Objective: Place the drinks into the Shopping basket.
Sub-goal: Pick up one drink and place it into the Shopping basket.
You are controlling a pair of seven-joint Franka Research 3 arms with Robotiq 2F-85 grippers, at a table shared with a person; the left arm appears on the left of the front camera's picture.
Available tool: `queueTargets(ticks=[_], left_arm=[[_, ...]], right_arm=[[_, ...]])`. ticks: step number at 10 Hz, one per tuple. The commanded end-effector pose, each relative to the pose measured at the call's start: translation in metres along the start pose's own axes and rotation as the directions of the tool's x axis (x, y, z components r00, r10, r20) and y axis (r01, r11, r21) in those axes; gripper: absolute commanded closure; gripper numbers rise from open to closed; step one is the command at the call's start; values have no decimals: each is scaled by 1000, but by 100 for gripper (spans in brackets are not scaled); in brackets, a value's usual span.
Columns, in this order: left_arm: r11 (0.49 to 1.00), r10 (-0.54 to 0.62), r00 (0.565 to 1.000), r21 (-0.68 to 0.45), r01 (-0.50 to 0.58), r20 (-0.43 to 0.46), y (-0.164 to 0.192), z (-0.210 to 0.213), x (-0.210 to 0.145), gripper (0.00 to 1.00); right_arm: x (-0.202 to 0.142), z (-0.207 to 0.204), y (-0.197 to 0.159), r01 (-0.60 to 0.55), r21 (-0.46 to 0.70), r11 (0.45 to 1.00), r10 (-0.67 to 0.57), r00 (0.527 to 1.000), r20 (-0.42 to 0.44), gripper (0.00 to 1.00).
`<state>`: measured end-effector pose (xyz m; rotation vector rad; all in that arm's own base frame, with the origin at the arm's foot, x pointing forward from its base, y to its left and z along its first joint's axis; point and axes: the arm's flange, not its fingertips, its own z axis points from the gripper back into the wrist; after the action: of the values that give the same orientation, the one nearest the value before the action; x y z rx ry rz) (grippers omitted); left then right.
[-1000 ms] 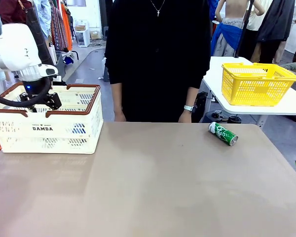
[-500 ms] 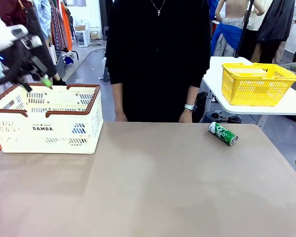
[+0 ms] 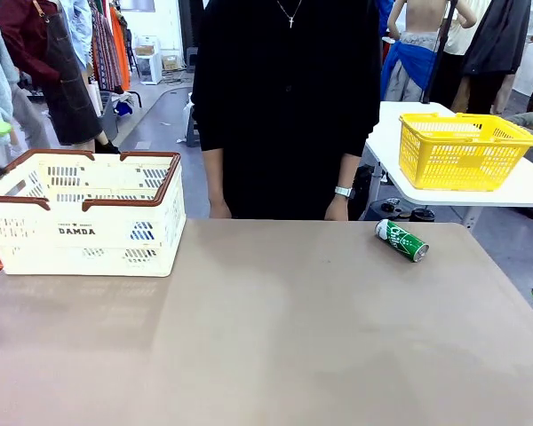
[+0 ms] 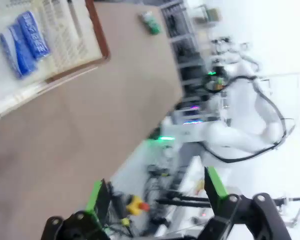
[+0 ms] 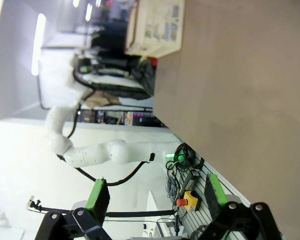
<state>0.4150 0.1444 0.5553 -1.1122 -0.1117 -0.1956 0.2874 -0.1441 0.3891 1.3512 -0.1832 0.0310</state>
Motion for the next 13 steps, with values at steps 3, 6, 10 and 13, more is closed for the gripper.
queueTargets(ticks=[3,6,10,13], left_arm=[[907,376,849,-333,-257,371,55,15,-24,0],[914,357,880,-312,-260,313,76,28,-37,0],[914,357,880,-312,-260,313,76,28,-37,0],[914,357,880,-312,-260,313,76,28,-37,0]], right_arm=[[-2,1,5,18,-6,1000,-18,1000,-15,0],[-2,1,5,18,-6,1000,-18,1000,-15,0],[-2,1,5,18,-6,1000,-18,1000,-15,0],[-2,1,5,18,-6,1000,-18,1000,-15,0]])
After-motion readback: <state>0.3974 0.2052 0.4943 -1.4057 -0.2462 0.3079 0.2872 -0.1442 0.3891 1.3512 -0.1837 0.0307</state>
